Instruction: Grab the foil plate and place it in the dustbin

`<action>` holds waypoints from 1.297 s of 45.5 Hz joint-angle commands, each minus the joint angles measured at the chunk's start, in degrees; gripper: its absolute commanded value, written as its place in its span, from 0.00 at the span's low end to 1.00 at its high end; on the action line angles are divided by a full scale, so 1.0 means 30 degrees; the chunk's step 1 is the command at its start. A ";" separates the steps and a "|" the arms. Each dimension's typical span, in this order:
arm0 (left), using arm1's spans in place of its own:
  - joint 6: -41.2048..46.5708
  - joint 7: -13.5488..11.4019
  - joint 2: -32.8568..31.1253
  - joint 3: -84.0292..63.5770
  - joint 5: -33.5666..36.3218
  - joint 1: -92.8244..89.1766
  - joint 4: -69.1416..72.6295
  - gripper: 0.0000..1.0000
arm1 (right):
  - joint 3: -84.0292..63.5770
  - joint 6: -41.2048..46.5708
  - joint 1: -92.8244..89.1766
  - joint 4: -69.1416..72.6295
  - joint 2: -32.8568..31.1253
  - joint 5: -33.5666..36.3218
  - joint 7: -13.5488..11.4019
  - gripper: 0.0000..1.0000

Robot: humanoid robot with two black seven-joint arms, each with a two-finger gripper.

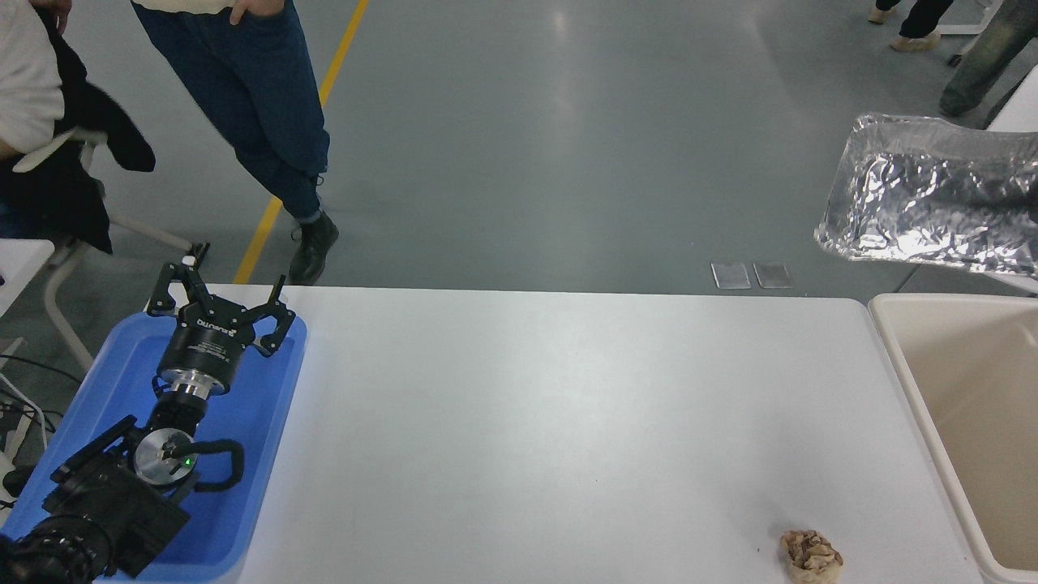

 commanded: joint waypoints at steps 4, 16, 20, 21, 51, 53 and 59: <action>-0.0001 0.0001 0.0002 0.0000 0.0000 0.0000 0.0004 1.00 | 0.5709 0.0000 -0.9359 -0.6677 -0.2598 -0.0077 -0.0005 0.00; 0.0028 0.0001 0.0002 0.0000 0.0000 0.0000 0.0004 1.00 | 1.2242 0.0000 -1.8264 -1.1599 -0.1985 0.0158 -0.0034 0.00; 0.0028 0.0001 0.0002 0.0000 0.0000 0.0000 0.0004 1.00 | 1.4148 0.0000 -2.0990 -1.3268 -0.0961 0.0128 -0.0063 0.00; 0.0028 0.0001 0.0002 0.0000 0.0000 0.0000 0.0004 1.00 | 1.4529 0.0000 -2.1605 -1.3766 -0.0639 0.0128 -0.0063 0.00; 0.0028 0.0001 0.0031 0.0000 -0.0030 0.0029 0.0004 1.00 | 2.0656 -1.2975 -2.9170 -1.6056 0.3787 0.1505 -0.0910 0.00; 0.0028 0.0001 0.0031 0.0000 -0.0030 0.0029 0.0004 1.00 | 2.0656 -1.3677 -2.9257 -1.6056 0.4021 0.1681 -0.1467 0.00; 0.0028 0.0001 0.0002 0.0000 -0.0030 0.0029 0.0004 1.00 | 2.0714 -1.6255 -2.9492 -1.6085 0.4900 0.1945 -0.2435 0.00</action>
